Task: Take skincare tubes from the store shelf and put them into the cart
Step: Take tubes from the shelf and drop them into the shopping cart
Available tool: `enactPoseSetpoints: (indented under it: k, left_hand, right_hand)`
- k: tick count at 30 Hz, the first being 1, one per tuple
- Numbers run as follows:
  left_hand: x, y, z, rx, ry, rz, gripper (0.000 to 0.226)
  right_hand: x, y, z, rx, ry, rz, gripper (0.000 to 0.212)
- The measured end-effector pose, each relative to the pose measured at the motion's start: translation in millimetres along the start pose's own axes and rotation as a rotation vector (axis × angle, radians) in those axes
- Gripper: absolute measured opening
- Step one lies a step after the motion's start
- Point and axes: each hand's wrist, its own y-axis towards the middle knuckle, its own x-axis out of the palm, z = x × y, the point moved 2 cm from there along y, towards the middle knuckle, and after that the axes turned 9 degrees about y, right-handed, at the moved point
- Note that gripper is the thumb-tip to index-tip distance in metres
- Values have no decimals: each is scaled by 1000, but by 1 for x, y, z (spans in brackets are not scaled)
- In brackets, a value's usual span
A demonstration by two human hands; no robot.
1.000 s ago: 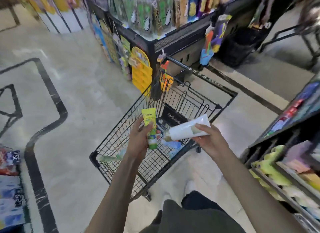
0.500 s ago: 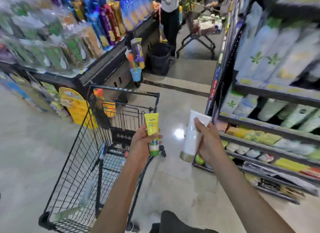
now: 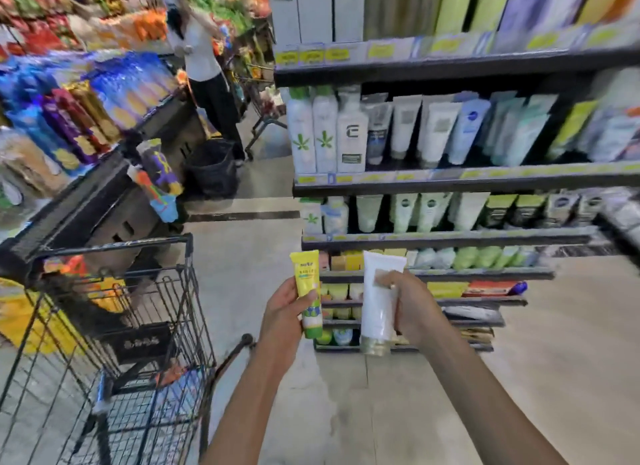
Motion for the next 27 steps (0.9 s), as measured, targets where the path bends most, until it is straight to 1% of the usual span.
enactPoseSetpoints:
  k: [1,4,5,9,12,19,22,23,25,27]
  left_hand:
    - [15,-2,-2,5,2,-15,31]
    - [54,-7,-4,11,16,-71,33]
    - [67,-7,-4,12,23,-94,34]
    - [108,2,-7,10,30,-153,39]
    - [133,15,-6,3,16,-167,38]
    - [182,69,4,7,-24,-183,39]
    - [199,94,11,5,-46,-179,42]
    - [203,103,13,4,-50,-180,43]
    - [209,119,19,16,-43,-182,43]
    - [214,133,23,38,-29,-185,40]
  right_hand:
    - [-12,-6,-7,-17,14,-5,25]
    - [-42,-18,-27,-78,47,-5,37]
    - [-52,-22,-34,-101,63,1,37]
    - [-84,-26,-62,-176,109,43,19]
    - [-100,-17,-83,-217,82,57,25]
    - [-109,29,-135,-275,-16,62,25]
    - [-107,53,-156,-261,-40,75,17]
    - [-105,62,-162,-243,-29,75,17]
    - [-102,79,-173,-221,-41,55,27]
    - [-98,94,-183,-245,-110,6,35]
